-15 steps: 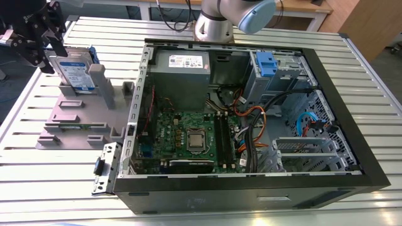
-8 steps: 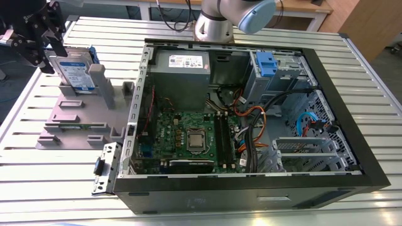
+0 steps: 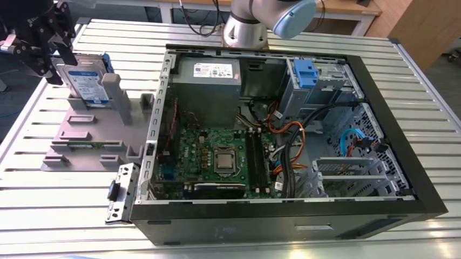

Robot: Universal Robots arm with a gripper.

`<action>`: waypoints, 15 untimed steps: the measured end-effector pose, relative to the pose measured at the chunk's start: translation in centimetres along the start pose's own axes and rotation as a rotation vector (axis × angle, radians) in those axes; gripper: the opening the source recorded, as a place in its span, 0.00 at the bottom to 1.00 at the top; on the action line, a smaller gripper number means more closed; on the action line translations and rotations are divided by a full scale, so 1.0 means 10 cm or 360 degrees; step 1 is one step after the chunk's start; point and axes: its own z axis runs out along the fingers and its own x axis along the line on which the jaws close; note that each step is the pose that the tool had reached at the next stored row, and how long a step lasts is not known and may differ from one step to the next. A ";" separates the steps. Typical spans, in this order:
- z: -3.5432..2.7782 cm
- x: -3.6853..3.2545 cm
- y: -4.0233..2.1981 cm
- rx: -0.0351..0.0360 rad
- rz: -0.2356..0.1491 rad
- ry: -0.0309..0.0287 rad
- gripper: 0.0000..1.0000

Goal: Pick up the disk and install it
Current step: 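Pick up the disk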

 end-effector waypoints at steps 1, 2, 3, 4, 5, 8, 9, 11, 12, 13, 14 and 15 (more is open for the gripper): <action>0.001 0.000 0.000 0.0000 0.0000 0.00000 0.59; 0.001 0.000 0.000 0.0000 -0.0001 0.00001 0.59; 0.002 0.000 0.000 0.0000 -0.0001 0.00000 0.59; 0.003 0.000 0.000 0.0000 -0.0001 0.00000 0.59; 0.003 0.000 0.000 0.0000 -0.0002 0.00000 0.59; 0.004 0.000 0.000 0.0000 -0.0006 0.00003 0.59; 0.004 0.000 0.000 0.0000 -0.0011 0.00003 0.59; 0.004 0.000 0.000 0.0000 -0.0026 0.00008 0.59; 0.004 0.000 0.000 -0.0001 -0.0037 0.00012 0.59; 0.004 0.000 0.000 -0.0001 -0.0047 0.00015 0.59; 0.005 0.000 0.000 -0.0001 -0.0056 0.00018 0.59; 0.004 0.000 0.000 -0.0001 -0.0059 0.00019 0.59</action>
